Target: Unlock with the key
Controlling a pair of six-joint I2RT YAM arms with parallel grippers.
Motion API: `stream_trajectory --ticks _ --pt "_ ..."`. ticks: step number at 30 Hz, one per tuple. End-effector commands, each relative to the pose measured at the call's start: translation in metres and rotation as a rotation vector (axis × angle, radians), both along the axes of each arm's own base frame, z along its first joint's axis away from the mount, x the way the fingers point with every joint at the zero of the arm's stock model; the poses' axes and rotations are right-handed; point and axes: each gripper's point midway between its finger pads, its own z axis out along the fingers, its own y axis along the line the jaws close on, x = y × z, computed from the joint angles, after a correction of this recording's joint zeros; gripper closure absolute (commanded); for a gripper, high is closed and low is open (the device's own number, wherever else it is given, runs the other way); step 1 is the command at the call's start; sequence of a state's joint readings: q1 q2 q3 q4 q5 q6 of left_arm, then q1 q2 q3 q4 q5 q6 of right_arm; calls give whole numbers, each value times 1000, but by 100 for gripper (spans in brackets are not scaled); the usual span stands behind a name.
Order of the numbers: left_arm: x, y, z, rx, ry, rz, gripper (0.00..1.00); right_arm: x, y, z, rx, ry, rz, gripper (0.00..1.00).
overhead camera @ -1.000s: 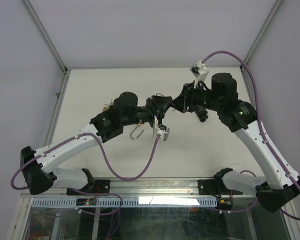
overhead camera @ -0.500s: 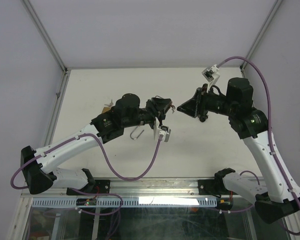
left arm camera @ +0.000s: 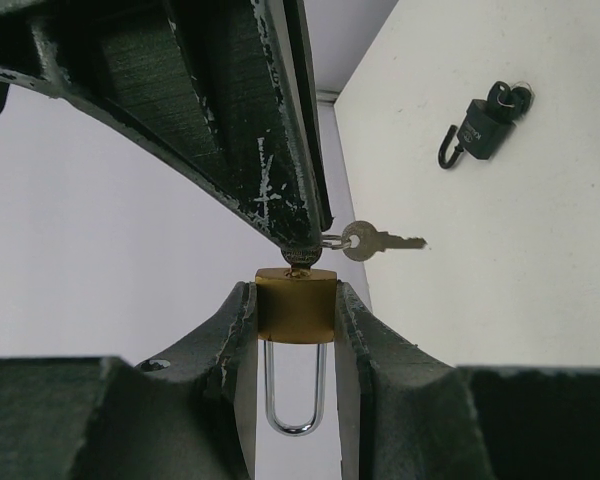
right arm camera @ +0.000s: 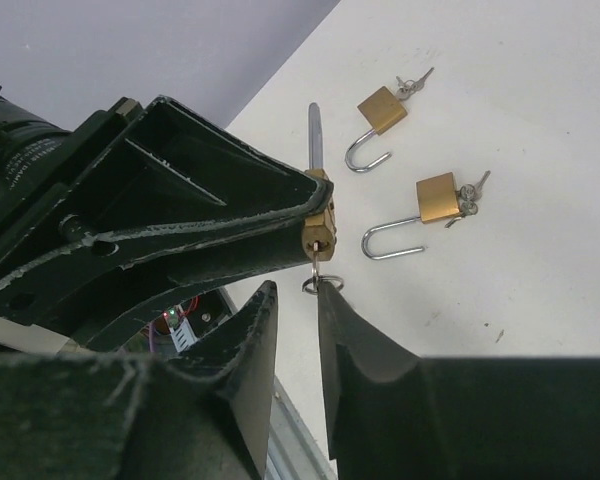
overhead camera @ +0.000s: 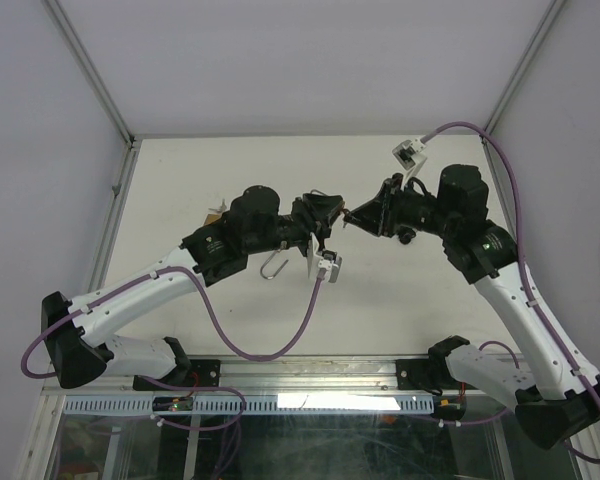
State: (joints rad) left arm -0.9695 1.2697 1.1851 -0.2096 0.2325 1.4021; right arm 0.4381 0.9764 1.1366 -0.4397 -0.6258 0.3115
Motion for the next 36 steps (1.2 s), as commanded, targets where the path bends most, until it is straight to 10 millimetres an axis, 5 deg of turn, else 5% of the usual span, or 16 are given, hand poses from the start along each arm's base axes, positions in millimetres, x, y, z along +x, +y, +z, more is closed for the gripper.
stream_trajectory --ticks 1,11,21,36 --pt "-2 -3 40 -84 -64 -8 100 4 3 25 55 -103 -6 77" --pt "-5 -5 43 -93 -73 -29 100 7 9 23 72 -95 -7 83" --pt "-9 -7 47 -108 -76 -43 100 10 14 23 74 -89 -11 100" --pt "-15 -17 52 -158 -96 -93 100 11 40 39 202 37 -3 100"
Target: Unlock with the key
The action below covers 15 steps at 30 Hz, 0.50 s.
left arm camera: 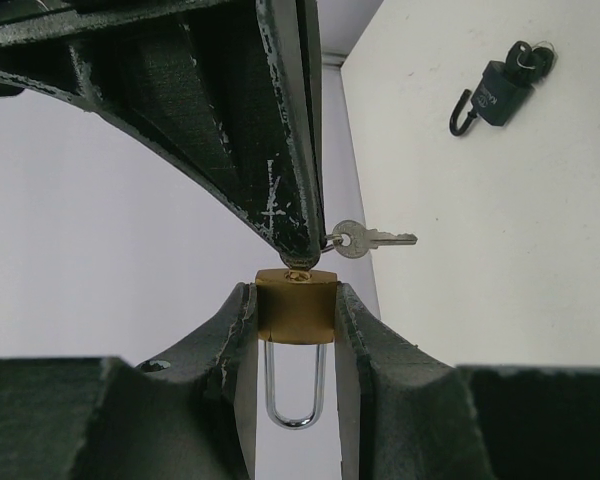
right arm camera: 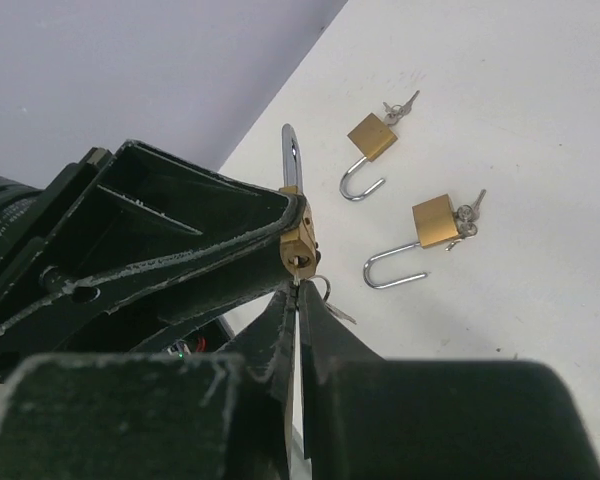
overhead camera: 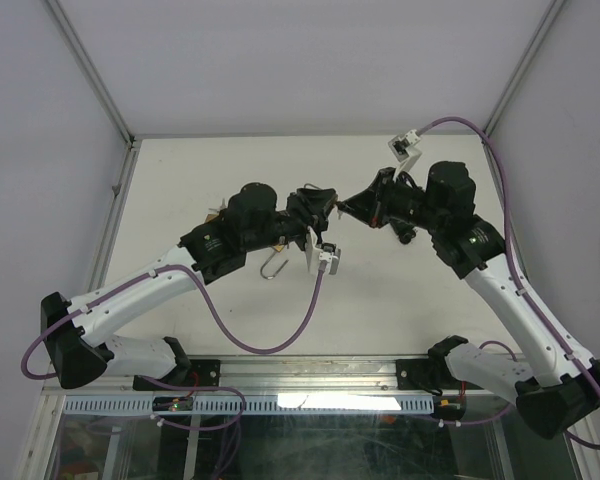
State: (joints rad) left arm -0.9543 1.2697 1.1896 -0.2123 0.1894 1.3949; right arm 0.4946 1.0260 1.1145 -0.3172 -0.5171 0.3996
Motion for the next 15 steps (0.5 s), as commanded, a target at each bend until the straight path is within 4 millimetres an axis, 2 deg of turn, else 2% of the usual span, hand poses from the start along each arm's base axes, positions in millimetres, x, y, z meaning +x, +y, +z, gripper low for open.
stream_trajectory --ticks 1,6,15 --pt "-25 -25 51 -159 -121 -146 100 -8 25 39 199 79 44 100" --pt "-20 -18 54 -188 -202 -111 100 -11 32 30 392 385 -14 100" --pt "-24 -16 44 -186 -292 -129 100 -14 31 31 461 506 -43 100"
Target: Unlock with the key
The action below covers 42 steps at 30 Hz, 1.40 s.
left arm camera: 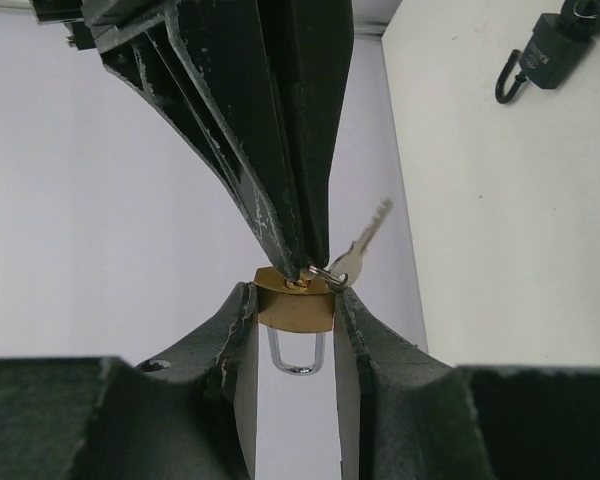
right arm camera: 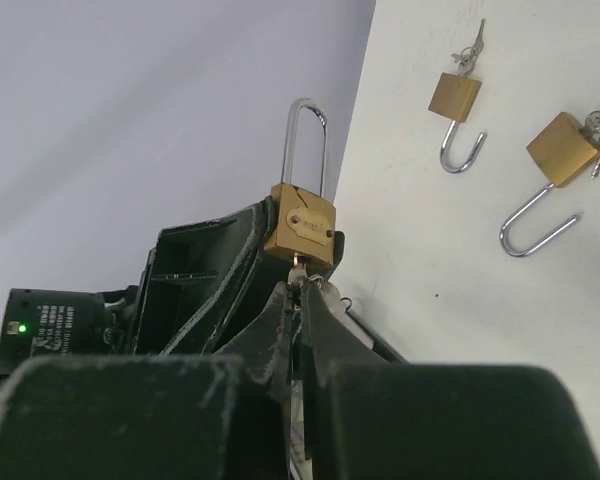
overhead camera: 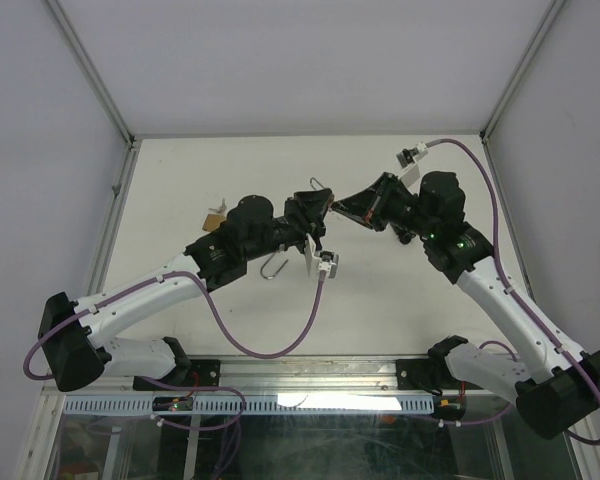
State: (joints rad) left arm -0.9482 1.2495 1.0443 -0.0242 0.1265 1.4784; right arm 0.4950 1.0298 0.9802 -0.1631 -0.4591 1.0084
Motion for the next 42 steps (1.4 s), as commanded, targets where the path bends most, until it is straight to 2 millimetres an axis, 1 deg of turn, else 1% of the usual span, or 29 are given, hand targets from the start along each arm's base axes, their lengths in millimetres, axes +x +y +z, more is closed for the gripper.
stream_trajectory --ticks 1,5,9,12,15,16,17,18,19,20,21,23,24,25,27,29,30,31,33,36,38,40,42 --pt "-38 -24 57 -161 -184 -197 100 -21 18 42 171 7 90 100" --pt "-41 -24 50 -149 -207 -213 100 -22 17 39 204 34 79 100" --pt "-46 -21 41 -124 -285 -228 100 -21 7 37 242 45 36 100" --pt "-46 -19 34 -113 -294 -225 100 -21 1 35 247 48 17 100" --pt "-42 -17 32 -105 -256 -199 100 -26 4 41 185 -7 69 100" --pt "-40 -16 32 -107 -240 -188 100 -30 5 39 120 -63 112 100" --pt "-38 -15 33 -112 -216 -174 100 -34 3 36 45 -98 138 91" --pt "-36 -14 33 -117 -188 -162 100 -39 -1 41 -17 -153 163 80" --pt "-34 -13 34 -125 -164 -149 100 -44 -7 36 -113 -224 203 69" --pt "-33 -13 34 -131 -136 -138 100 -48 -13 32 -191 -256 223 59" --pt "-32 -12 34 -137 -109 -128 100 -50 -21 27 -266 -271 226 52" --pt "-29 -11 37 -166 -42 -109 100 -50 -36 15 -397 -299 220 27" --pt "-29 -12 37 -178 -8 -101 100 -46 -40 14 -431 -325 208 25" --pt "-28 -12 38 -187 21 -98 100 -42 -40 14 -445 -355 203 26" --pt "-28 -14 38 -204 73 -96 100 -35 -34 19 -428 -423 194 32" --pt "-28 -17 41 -219 122 -93 100 -33 -27 24 -404 -524 199 44" --pt "-28 -17 42 -225 144 -91 100 -31 -26 24 -411 -572 196 49" --pt "-28 -18 44 -231 155 -91 100 -28 -26 23 -423 -615 189 53" --pt "-29 -19 44 -229 163 -97 100 -20 -28 22 -449 -674 160 53" --pt "-27 -21 44 -225 164 -97 100 -13 -21 32 -436 -717 152 48" --pt "-27 -22 45 -221 158 -100 100 -7 -17 36 -439 -715 141 45" --pt "-27 -23 45 -218 157 -102 100 -5 -15 40 -434 -727 133 43" --pt "-27 -23 45 -216 160 -101 100 -7 -12 45 -412 -745 132 39"
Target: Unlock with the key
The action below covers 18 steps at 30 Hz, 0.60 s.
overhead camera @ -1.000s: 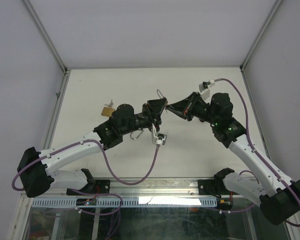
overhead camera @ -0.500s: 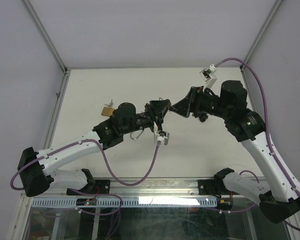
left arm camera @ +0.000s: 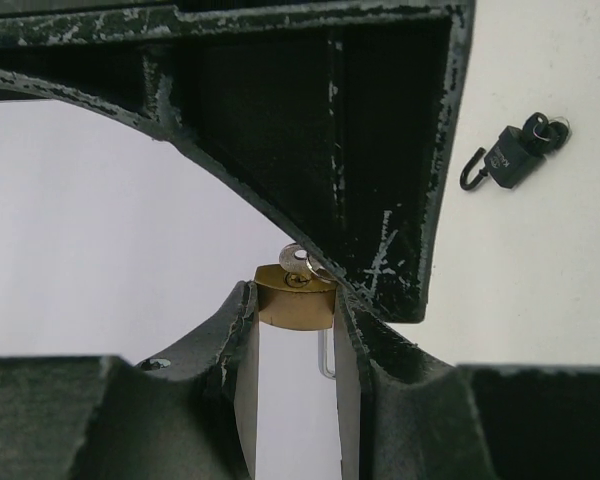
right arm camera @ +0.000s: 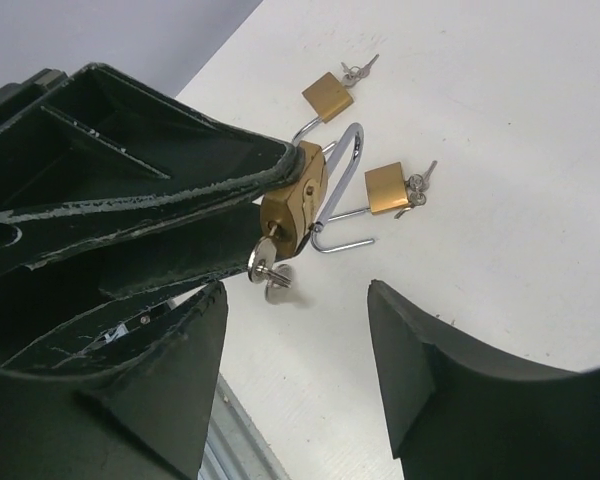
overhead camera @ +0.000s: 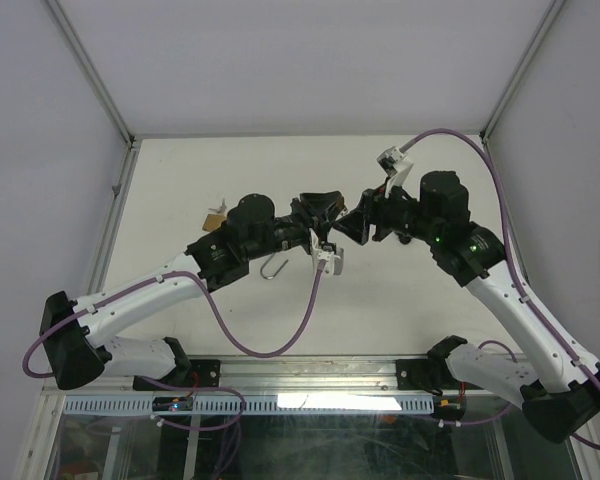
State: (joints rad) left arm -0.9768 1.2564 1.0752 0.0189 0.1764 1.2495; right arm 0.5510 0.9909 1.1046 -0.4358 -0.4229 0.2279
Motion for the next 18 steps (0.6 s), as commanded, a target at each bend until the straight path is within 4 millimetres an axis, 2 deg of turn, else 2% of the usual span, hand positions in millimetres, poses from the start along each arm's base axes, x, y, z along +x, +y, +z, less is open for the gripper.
stream_trajectory --ticks 1,7,10,12,15,18 --pt "-9 -7 30 -66 -14 -43 100 11 10 59 106 -203 -1 37" --pt "-9 -7 27 -54 0 -42 100 2 19 72 146 -199 66 33" --pt "-4 -7 17 -47 78 -22 100 -3 12 74 128 -204 63 27" --pt "3 -4 -5 -22 222 12 100 -2 1 68 84 -188 26 25" --pt "14 2 -50 34 476 78 100 -1 -21 56 10 -158 -56 23" --pt "9 5 -96 103 664 109 100 -3 -43 54 -29 -147 -127 20"
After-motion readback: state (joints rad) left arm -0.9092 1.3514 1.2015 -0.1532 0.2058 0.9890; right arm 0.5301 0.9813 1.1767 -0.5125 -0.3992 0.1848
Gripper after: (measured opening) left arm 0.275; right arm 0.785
